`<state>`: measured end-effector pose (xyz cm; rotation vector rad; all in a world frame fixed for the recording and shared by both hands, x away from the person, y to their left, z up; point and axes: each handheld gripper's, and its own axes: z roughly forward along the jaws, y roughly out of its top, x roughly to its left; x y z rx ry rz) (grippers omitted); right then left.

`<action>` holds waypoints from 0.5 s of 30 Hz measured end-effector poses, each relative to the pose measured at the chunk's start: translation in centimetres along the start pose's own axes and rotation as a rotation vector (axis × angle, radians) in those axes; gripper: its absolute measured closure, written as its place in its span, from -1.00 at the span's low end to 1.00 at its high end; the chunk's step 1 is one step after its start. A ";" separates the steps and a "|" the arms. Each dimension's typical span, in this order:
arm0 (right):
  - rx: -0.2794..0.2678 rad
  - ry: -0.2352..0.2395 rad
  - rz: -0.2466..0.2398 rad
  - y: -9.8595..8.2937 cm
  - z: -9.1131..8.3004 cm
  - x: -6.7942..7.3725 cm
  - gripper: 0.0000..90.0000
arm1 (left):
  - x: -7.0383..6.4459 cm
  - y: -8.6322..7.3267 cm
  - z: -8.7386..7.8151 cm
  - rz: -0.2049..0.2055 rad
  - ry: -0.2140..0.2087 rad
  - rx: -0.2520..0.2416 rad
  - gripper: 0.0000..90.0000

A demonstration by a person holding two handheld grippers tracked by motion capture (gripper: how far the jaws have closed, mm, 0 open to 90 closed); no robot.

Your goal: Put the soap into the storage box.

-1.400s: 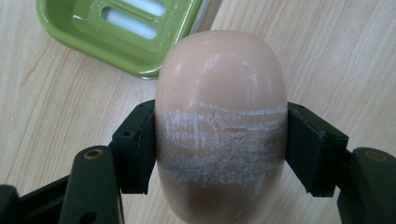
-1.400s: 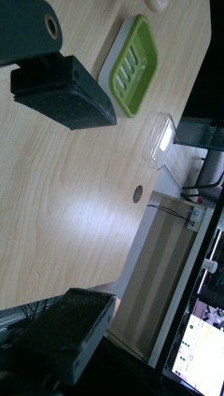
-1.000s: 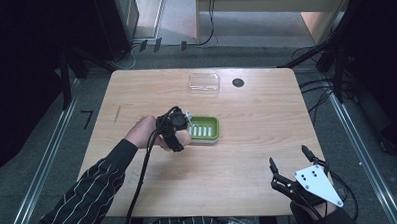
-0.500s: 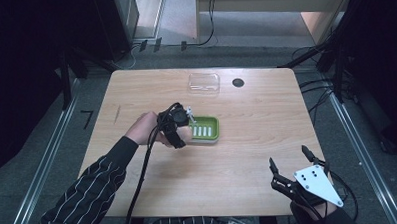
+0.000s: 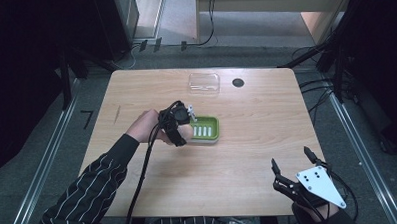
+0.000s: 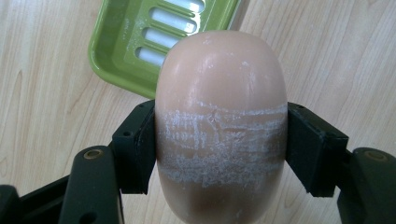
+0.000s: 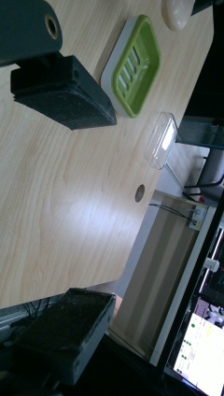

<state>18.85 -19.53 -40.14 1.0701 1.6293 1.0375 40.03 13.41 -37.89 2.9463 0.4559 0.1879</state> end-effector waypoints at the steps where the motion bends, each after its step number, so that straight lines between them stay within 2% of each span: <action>1: -0.001 0.000 -0.003 0.0 0.0 0.0 -0.70 | 0.0 0.0 0.0 0.001 0.001 0.001 -0.25; 6: -0.002 0.000 0.001 0.0 -0.1 -0.1 -0.70 | 0.1 0.2 0.0 0.003 0.006 0.000 -0.25; 11: -0.003 0.000 0.002 -0.1 -0.3 -0.2 -0.70 | 0.4 0.5 -0.4 0.003 0.008 -0.020 -0.25; 15: 0.007 -0.008 0.005 -0.2 -0.4 -0.2 -0.70 | 0.5 0.9 -0.7 0.020 0.009 -0.026 -0.25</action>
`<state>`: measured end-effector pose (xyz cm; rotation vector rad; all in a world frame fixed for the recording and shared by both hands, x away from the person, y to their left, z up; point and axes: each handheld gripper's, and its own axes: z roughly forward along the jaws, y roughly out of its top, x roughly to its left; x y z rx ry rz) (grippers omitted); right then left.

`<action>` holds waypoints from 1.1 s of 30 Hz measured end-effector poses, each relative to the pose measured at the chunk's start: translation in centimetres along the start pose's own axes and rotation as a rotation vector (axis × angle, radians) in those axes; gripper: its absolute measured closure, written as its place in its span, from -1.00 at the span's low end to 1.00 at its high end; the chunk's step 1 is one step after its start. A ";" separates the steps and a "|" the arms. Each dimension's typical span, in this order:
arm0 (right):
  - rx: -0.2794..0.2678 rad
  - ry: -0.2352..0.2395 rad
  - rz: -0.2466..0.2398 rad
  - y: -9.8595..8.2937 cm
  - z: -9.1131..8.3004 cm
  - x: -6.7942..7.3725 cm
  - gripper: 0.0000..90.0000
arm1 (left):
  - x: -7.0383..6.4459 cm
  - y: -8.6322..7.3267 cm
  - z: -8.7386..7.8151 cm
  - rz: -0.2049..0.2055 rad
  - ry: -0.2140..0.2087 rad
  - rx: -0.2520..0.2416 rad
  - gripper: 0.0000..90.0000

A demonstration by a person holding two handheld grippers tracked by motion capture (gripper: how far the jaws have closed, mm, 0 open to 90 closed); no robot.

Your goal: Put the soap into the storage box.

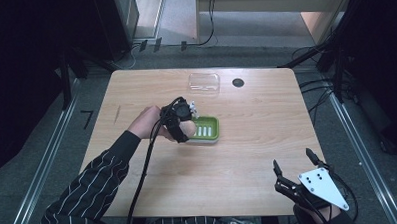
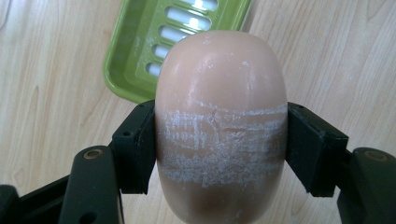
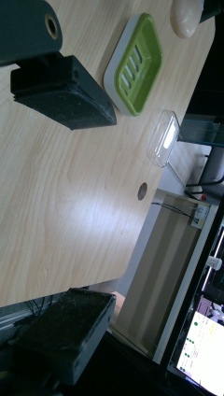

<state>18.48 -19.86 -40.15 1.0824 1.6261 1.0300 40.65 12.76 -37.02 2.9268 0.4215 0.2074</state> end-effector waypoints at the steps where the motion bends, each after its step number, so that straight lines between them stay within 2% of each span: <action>1: 0.001 0.000 0.000 0.0 0.0 0.0 -0.70 | 0.0 0.1 0.0 0.007 0.004 0.001 -0.25; 7: 0.008 -0.009 0.003 -0.1 -0.3 -0.2 -0.70 | 0.2 0.7 0.4 0.034 0.006 0.012 -0.25; 10: 0.007 -0.015 0.008 -0.2 -0.4 -0.2 -0.70 | 0.5 1.0 0.5 0.035 0.008 0.007 -0.25; 24: 0.012 -0.026 0.009 -0.2 -0.7 -0.2 -0.70 | 1.0 2.5 1.1 0.113 0.005 -0.003 -0.25; 28: 0.011 -0.025 0.007 -0.2 -0.7 -0.3 -0.70 | 1.1 2.6 1.5 0.111 0.002 0.006 -0.25; 33: 0.011 -0.027 0.005 -0.2 -0.8 -0.3 -0.70 | 1.3 3.0 2.1 0.127 0.005 0.008 -0.25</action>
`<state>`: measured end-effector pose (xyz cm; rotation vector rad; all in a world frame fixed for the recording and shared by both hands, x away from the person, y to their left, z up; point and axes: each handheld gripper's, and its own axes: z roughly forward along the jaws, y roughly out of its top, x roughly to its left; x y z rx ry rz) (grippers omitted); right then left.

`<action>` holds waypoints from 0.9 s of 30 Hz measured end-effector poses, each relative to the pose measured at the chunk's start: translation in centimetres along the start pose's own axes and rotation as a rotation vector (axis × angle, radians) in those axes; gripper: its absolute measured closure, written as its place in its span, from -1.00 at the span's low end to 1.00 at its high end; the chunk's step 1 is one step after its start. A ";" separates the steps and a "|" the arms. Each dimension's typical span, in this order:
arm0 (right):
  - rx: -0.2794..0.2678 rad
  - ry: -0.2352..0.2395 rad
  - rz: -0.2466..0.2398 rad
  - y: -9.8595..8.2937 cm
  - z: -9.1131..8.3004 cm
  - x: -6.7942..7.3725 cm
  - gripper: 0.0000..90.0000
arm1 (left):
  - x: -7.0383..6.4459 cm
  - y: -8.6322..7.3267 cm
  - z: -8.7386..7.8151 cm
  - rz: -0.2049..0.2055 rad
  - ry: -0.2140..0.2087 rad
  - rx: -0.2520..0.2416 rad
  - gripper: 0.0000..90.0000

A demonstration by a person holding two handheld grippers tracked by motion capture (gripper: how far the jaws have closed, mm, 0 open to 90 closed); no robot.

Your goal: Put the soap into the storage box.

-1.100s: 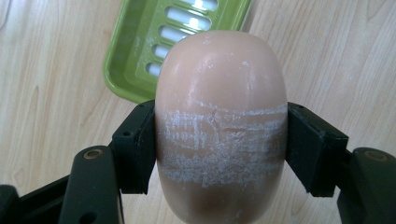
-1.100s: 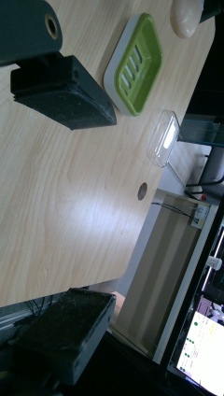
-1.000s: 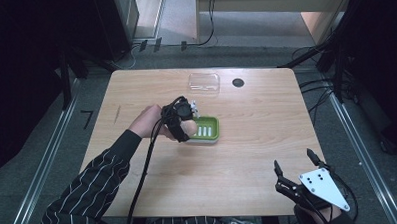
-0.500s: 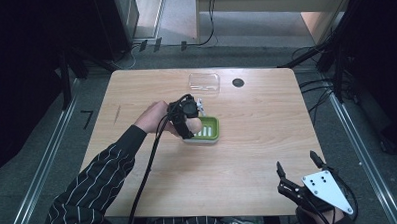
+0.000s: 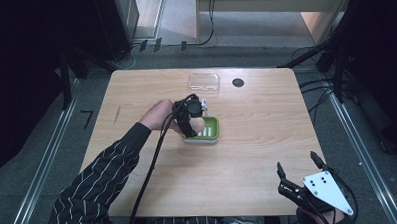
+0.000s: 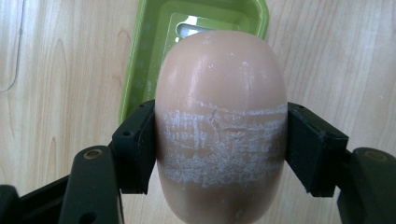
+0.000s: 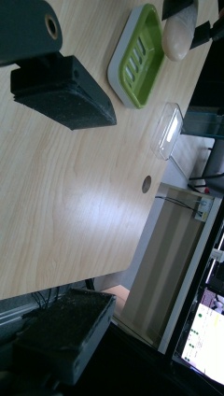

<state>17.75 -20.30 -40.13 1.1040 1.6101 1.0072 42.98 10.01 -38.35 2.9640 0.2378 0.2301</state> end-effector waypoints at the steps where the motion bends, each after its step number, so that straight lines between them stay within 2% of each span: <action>1: 0.000 0.001 0.000 0.0 0.0 0.0 -0.70 | 0.0 0.1 0.1 0.001 -0.001 -0.002 -0.25; 13: 0.008 -0.012 -0.002 -0.1 -0.2 -0.1 -0.70 | 0.5 0.7 0.7 0.039 0.000 -0.003 -0.25; 19: 0.010 -0.017 0.002 -0.1 -0.3 -0.1 -0.70 | 0.8 1.1 1.1 0.041 -0.003 -0.017 -0.25; 27: 0.015 -0.024 0.000 -0.2 -0.5 -0.2 -0.70 | 1.3 1.2 2.2 0.042 -0.006 0.008 -0.25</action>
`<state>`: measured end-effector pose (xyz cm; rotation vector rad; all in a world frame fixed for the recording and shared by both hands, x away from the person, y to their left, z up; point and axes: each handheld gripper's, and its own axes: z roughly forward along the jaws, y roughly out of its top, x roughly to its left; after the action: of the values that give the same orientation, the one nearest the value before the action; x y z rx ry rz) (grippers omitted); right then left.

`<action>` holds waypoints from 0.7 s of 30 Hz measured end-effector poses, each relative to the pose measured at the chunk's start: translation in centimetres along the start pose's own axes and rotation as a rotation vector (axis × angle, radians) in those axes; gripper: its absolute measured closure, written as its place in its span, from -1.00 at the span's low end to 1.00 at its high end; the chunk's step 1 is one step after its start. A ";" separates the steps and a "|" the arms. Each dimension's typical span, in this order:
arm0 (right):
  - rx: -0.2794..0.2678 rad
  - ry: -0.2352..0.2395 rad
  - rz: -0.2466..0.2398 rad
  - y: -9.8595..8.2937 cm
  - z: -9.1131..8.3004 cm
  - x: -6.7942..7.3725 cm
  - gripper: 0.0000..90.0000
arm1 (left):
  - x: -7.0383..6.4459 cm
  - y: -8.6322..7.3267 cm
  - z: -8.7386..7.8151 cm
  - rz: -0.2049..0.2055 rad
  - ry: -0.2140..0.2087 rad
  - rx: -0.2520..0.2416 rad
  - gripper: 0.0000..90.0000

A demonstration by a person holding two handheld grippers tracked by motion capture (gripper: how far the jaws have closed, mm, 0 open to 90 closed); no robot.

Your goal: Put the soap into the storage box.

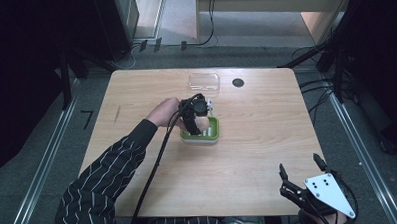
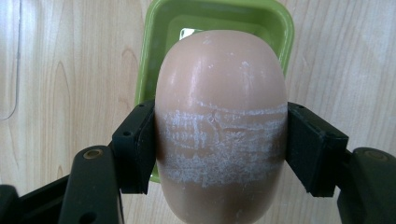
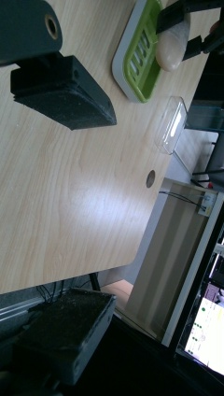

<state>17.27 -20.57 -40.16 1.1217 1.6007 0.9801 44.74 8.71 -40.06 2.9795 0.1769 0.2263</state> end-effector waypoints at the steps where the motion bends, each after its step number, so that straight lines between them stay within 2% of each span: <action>1: 0.001 -0.001 0.001 0.0 0.0 0.0 -0.70 | 0.1 0.0 0.1 0.001 -0.001 0.000 -0.25; 9: 0.003 -0.006 0.000 -0.1 -0.2 -0.1 -0.70 | 0.4 0.3 0.9 0.018 0.002 0.011 -0.25; 21: 0.006 -0.014 0.008 -0.2 -0.4 -0.1 -0.70 | 0.6 0.9 2.5 0.009 -0.017 0.020 -0.25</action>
<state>16.89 -20.77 -40.18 1.1369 1.5897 0.9711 45.81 7.53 -42.27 3.0016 0.1654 0.2015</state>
